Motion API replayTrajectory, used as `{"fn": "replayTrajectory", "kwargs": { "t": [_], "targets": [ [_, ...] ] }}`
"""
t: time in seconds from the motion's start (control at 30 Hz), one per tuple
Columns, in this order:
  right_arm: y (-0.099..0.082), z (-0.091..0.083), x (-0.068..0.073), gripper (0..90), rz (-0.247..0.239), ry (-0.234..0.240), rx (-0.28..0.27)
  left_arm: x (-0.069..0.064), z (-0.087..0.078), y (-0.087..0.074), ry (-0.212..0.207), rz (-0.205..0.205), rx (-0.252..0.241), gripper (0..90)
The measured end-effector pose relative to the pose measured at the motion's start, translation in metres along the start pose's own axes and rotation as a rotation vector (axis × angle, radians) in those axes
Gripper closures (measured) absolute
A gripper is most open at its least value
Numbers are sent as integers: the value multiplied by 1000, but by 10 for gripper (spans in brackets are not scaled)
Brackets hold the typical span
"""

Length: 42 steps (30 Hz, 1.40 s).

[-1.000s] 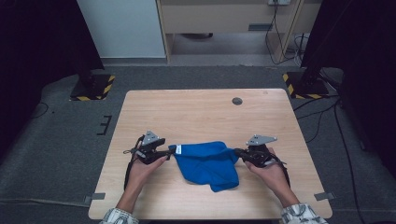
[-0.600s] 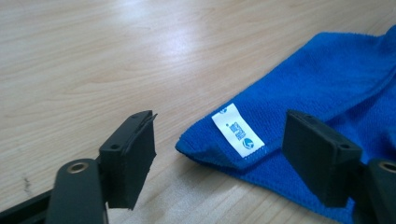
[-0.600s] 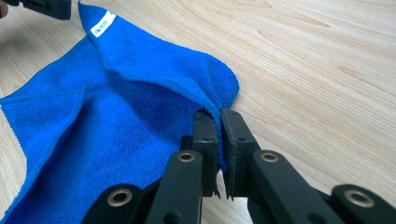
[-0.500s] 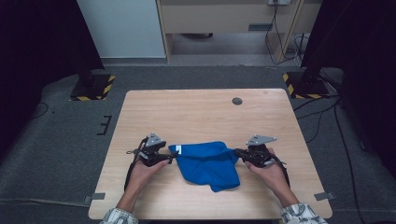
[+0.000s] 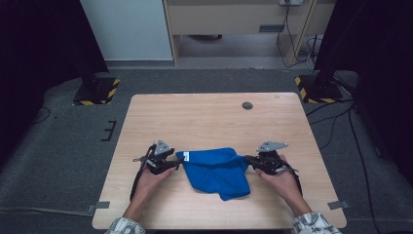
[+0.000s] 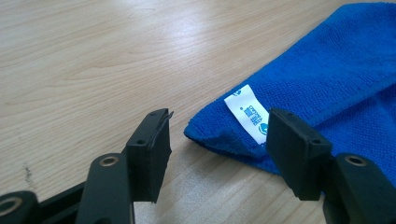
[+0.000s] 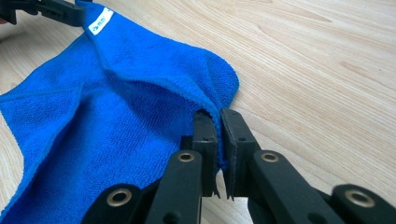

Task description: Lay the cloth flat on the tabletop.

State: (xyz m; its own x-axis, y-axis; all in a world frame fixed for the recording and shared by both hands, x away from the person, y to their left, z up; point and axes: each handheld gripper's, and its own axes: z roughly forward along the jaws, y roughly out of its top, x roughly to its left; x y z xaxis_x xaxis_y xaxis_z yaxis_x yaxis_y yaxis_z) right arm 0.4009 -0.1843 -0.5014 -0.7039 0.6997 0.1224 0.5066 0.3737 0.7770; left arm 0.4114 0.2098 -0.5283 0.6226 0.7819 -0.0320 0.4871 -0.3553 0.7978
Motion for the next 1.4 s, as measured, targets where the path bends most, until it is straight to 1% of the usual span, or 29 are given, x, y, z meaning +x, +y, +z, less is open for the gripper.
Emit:
{"fn": "replayTrajectory", "kwargs": {
  "t": [0.07,0.13,0.2,0.23,0.27,0.4,0.7,0.8,1.0,1.03,1.07,1.17,1.23,1.37,1.4],
  "targets": [
    [0,0,0,852,-2,1,-1,0,2,-1,3,7,7,388],
    [0,0,0,853,-1,1,0,-1,4,-1,5,15,14,403],
    [0,0,0,853,-3,2,2,-1,5,-2,8,20,23,453],
    [0,0,0,854,-3,2,2,-1,5,-2,6,21,25,467],
    [0,0,0,854,-3,2,2,-1,5,-2,0,22,25,500],
    [0,1,0,856,-1,1,4,-2,6,-2,-4,31,41,601],
    [0,1,0,862,0,-2,2,-4,6,0,-8,42,56,811],
    [0,0,0,872,1,-8,-4,-4,1,3,0,29,34,837],
    [3,-5,-2,886,3,-25,-24,-3,-12,11,16,-13,-44,852],
    [3,-6,-2,886,7,-28,-29,-3,-12,11,16,-13,-44,853],
    [4,-8,-3,887,10,-31,-34,-4,-15,14,22,-15,-65,854],
    [7,-13,-4,887,14,-32,-54,-6,-20,19,26,-16,-95,855],
    [10,-19,-5,887,22,-33,-74,-8,-23,22,24,-19,-109,855],
    [18,-33,-5,887,23,-40,-116,-13,-28,31,20,-18,-137,853],
    [20,-36,-4,887,17,-40,-122,-14,-30,33,19,-17,-146,853]
  ]
}}
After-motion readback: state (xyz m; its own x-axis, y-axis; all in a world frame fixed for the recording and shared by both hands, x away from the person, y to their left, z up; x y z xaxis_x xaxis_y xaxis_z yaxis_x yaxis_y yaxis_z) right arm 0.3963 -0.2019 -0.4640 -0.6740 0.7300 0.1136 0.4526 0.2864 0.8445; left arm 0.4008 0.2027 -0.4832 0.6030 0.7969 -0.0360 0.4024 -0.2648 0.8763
